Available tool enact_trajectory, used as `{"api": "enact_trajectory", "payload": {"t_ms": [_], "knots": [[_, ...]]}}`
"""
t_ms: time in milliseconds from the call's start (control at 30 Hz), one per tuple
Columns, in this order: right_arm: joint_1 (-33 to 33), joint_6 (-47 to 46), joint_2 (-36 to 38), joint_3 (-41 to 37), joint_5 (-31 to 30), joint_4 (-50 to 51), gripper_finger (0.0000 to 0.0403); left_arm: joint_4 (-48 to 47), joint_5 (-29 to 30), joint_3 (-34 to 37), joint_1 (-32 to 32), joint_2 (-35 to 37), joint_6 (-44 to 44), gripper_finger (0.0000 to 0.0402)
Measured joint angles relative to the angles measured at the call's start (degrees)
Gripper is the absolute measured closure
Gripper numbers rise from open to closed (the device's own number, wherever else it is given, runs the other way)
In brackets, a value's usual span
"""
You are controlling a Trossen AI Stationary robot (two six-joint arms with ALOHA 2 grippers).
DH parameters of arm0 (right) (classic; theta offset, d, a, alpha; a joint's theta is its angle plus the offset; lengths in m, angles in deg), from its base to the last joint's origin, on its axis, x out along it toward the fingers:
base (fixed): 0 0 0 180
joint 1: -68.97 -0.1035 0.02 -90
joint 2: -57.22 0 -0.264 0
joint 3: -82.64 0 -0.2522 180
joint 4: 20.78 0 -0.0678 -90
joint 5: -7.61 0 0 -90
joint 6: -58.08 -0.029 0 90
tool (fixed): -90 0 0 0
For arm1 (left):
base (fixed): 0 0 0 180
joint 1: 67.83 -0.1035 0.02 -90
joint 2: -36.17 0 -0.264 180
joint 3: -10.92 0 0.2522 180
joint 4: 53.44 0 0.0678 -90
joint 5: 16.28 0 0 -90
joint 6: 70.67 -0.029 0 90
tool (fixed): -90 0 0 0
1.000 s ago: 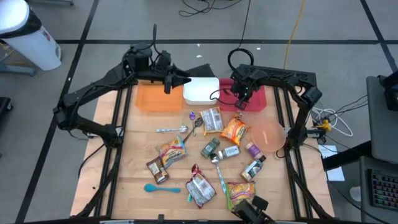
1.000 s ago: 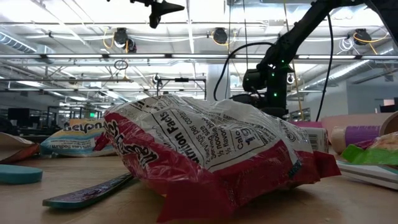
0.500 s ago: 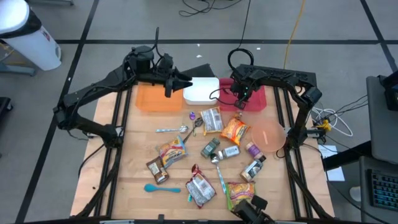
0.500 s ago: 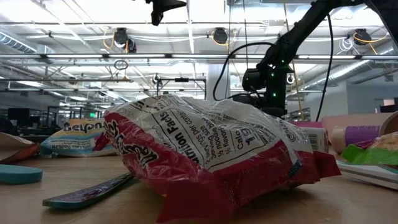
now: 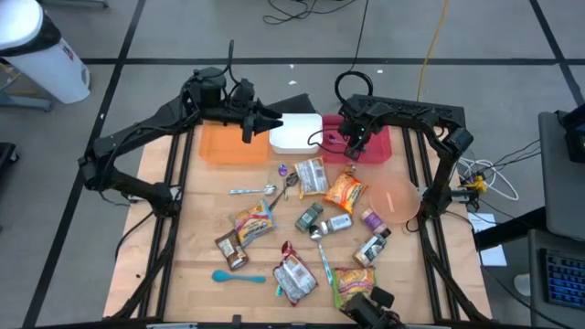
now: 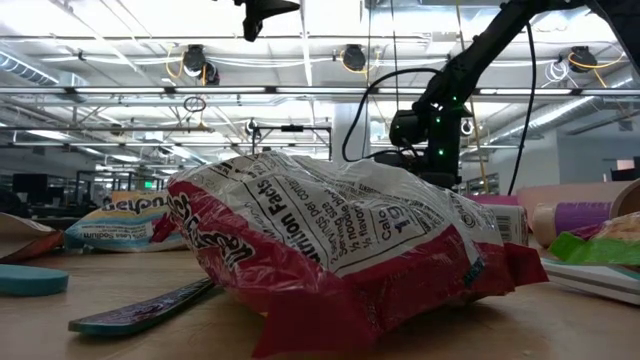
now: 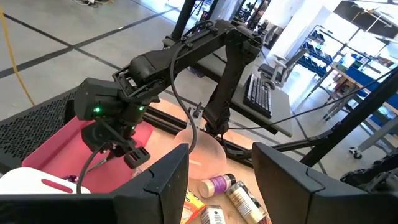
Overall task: Pick & Place Food Item
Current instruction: Put the white blue spoon into the red bin
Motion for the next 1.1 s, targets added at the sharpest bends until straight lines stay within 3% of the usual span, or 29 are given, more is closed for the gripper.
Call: {"api": "enact_trajectory", "payload": {"t_ms": [267,467,833,967,1100], "knots": [[0.0,-2.1,3.5,0.0,0.1,-1.1,0.0282,0.0,0.0,0.0,-1.3,0.0,0.0,0.0218],[-0.1,-2.2,10.2,0.0,0.5,-4.6,0.0286,0.1,-1.9,0.0,-3.8,0.8,0.4,0.0218],[-0.3,-11.2,23.7,0.0,8.4,-15.6,0.0282,-5.1,-17.4,0.0,-12.2,6.9,0.2,0.0218],[-0.6,-17.0,26.8,0.0,14.2,-21.3,0.0282,-12.1,-19.0,0.0,-15.5,10.5,-3.0,0.0218],[-1.5,-23.6,27.8,0.0,21.1,-27.1,0.0283,-22.0,-16.9,0.0,-18.2,14.5,-10.2,0.0218]]}}
